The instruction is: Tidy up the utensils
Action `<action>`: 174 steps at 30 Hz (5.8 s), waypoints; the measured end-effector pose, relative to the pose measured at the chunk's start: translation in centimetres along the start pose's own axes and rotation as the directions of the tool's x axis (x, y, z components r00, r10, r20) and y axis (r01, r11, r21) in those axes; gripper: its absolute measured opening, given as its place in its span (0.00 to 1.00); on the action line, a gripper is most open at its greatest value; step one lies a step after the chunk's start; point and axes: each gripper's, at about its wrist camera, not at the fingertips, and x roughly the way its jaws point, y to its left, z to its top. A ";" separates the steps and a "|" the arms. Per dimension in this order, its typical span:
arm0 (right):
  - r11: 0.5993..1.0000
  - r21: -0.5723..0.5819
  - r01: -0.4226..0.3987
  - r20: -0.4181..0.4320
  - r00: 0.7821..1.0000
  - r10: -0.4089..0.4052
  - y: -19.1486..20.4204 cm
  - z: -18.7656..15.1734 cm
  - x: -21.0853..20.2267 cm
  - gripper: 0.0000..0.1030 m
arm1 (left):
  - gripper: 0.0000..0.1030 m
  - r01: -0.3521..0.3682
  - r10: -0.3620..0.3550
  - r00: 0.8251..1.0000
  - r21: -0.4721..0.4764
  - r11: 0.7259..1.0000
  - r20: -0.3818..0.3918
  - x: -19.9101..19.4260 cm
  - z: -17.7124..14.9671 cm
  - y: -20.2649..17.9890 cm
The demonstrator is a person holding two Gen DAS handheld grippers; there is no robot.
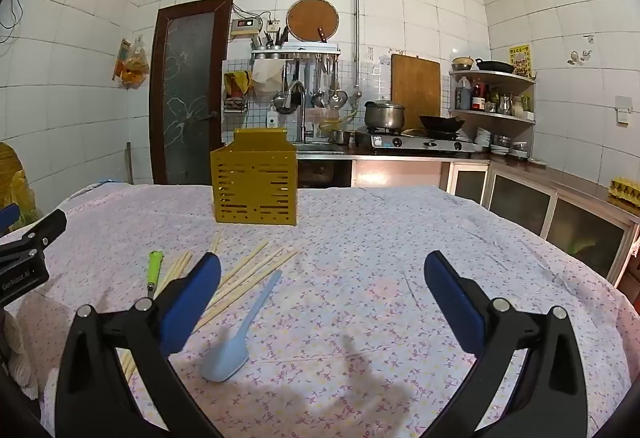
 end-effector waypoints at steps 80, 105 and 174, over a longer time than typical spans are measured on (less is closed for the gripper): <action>1.000 0.018 0.019 -0.002 1.000 -0.019 -1.2 0.1 -0.5 0.96 | 0.95 0.003 -0.003 1.000 -0.002 1.000 0.001 -0.4 0.2 0.1; 0.999 0.011 0.038 -0.015 0.999 -0.037 -0.6 -0.1 -0.1 0.96 | 0.95 -0.018 0.018 1.000 0.028 0.999 -0.014 -0.1 0.0 -0.6; 0.998 0.056 -0.010 -0.634 0.772 0.043 5.0 -1.2 18.5 0.38 | 0.40 0.112 -0.117 0.655 -0.057 0.992 -0.747 20.7 -1.0 -5.9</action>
